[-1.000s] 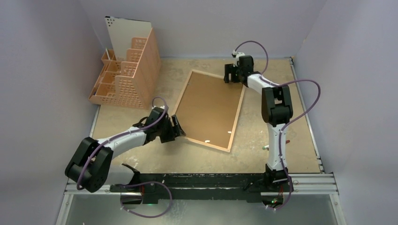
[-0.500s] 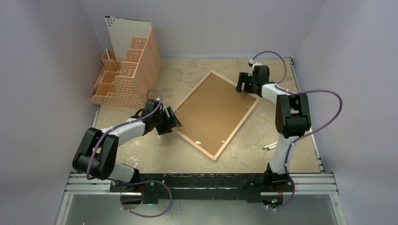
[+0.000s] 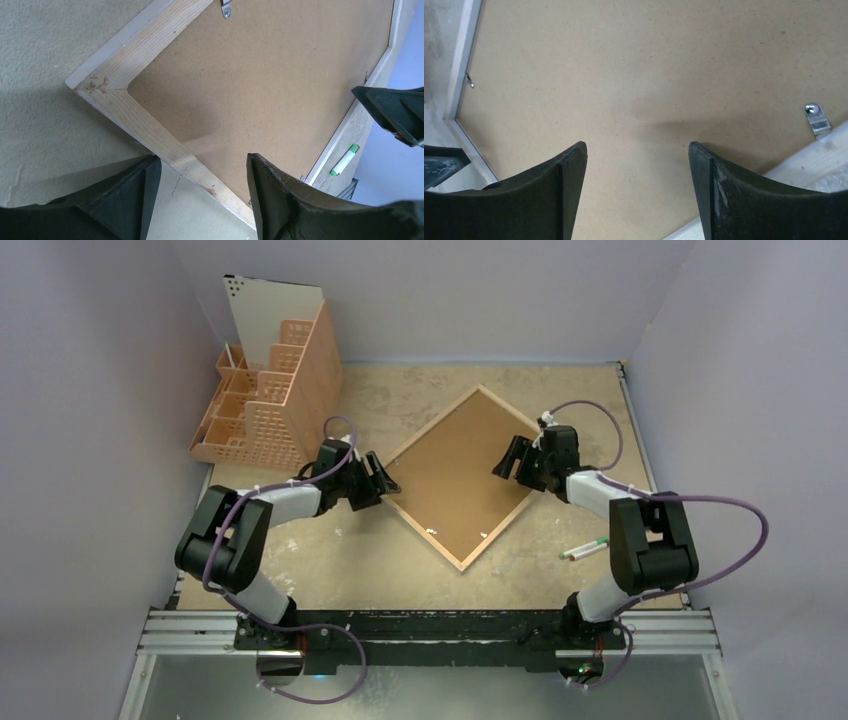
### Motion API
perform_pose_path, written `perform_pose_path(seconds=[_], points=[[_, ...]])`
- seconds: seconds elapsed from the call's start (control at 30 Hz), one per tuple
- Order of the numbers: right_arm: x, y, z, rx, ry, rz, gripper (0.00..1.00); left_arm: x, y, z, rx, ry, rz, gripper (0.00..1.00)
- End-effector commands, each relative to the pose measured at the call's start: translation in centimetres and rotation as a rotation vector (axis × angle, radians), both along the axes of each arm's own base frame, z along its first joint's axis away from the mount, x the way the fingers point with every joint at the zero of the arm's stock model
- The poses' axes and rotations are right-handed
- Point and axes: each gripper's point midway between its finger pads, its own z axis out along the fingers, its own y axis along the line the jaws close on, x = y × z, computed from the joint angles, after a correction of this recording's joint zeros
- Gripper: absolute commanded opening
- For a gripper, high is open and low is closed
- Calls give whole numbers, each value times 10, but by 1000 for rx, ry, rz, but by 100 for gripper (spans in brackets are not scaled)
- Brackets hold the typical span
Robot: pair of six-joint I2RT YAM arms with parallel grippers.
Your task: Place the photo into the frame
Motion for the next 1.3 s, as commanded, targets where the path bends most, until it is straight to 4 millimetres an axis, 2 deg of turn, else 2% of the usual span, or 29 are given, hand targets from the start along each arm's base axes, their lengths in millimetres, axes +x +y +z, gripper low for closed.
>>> perform_pose_path(seconds=[0.0,0.07,0.17,0.3,0.4,0.5,0.63,0.87,1.1,1.27], points=[[7,-13,29,-28,-60,-86,77,21,0,6,33,-64,23,66],[15,-17,44,-42,-97,-101,77,24,3,4,56,-66,32,66],[17,0,61,-1,-148,-26,76,32,8,1,96,-73,50,65],[6,48,70,30,-194,128,76,45,14,-1,148,-96,62,60],[-8,94,65,80,-191,256,74,56,13,-3,167,-103,61,54],[-22,132,63,181,-187,364,68,69,9,-4,183,-111,49,48],[-28,165,61,250,-200,457,58,83,7,-9,216,-108,34,43],[-26,190,27,279,-132,508,47,107,3,-20,257,-106,31,36],[-22,201,16,283,-118,537,43,138,-11,-24,276,-154,-15,31],[-9,202,6,256,-122,521,43,154,-17,-29,297,-178,-40,31]])
